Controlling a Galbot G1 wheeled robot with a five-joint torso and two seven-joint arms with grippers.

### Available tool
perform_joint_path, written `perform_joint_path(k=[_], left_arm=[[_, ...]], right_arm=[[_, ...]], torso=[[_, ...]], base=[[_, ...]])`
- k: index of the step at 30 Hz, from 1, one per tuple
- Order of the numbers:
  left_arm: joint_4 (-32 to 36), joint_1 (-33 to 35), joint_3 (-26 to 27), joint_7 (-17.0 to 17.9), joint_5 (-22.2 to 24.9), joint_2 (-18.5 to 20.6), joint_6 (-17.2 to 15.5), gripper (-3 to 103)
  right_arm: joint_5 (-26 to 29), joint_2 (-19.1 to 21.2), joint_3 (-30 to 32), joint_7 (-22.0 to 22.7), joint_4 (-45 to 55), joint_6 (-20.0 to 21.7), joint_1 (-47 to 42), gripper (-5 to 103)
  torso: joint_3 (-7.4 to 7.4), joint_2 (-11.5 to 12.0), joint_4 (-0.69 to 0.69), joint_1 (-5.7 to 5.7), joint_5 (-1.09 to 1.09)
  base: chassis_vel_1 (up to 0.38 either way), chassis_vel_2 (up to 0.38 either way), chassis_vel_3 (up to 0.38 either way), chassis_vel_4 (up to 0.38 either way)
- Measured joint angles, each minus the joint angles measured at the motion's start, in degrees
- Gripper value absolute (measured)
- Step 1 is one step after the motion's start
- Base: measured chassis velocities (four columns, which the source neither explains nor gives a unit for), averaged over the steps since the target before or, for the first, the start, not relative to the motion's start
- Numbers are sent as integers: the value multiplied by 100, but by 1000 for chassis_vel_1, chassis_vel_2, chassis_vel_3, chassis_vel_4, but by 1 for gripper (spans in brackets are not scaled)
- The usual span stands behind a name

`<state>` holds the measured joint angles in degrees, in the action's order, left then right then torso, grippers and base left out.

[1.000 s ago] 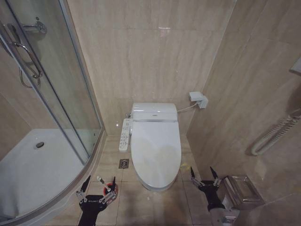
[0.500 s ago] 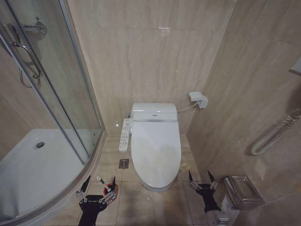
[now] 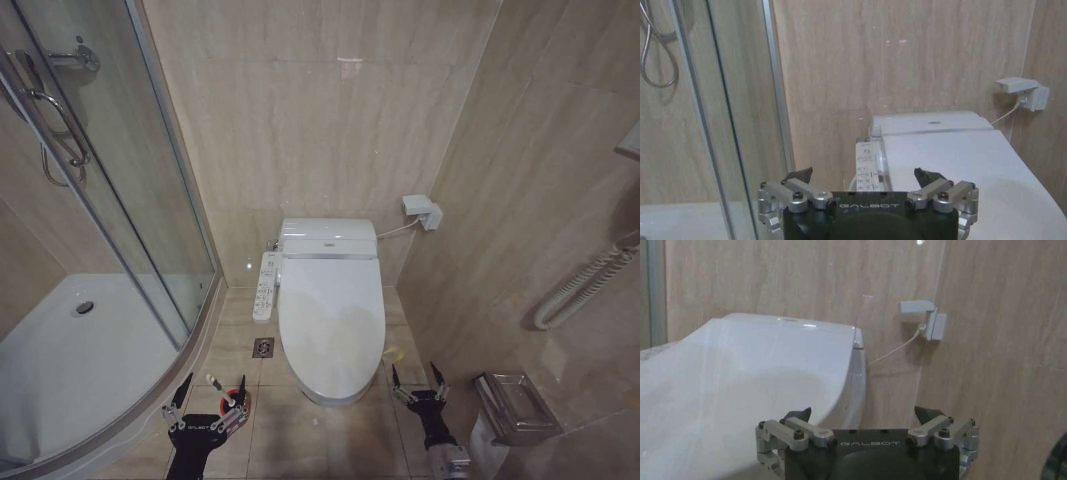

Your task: Open the toilet lid, clean the toilet bowl with a toilet brush, close the toilet lid, and flush.

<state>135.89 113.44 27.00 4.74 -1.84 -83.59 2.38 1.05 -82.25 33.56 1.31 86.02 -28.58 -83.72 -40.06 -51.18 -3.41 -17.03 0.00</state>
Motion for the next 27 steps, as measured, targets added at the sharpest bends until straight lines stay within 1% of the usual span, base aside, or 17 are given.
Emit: perform_joint_path(k=[5, 12, 14, 19, 27], left_arm=[[0, 0, 0, 0, 0, 0, 0, 99], [0, 0, 0, 0, 0, 0, 0, 99], [0, 0, 0, 0, 0, 0, 0, 99], [0, 0, 0, 0, 0, 0, 0, 99], [0, 0, 0, 0, 0, 0, 0, 99]], right_arm=[[-66, 21, 6, -15, -246, -137, 144, 100], [-114, 22, 25, -7, -590, -209, 346, 100], [-170, 22, 40, 1, -887, -283, 533, 100], [-251, 23, 17, 16, -1260, -389, 783, 100], [-370, 41, 16, 74, -1586, -438, 1106, 100]], torso=[[0, 0, 0, 0, 0], [0, 0, 0, 0, 0], [0, 0, 0, 0, 0], [0, 0, 0, 0, 0], [0, 0, 0, 0, -1]], base=[[0, 0, 0, 0], [0, 0, 0, 0], [0, 0, 0, 0], [0, 0, 0, 0], [0, 0, 0, 0]])
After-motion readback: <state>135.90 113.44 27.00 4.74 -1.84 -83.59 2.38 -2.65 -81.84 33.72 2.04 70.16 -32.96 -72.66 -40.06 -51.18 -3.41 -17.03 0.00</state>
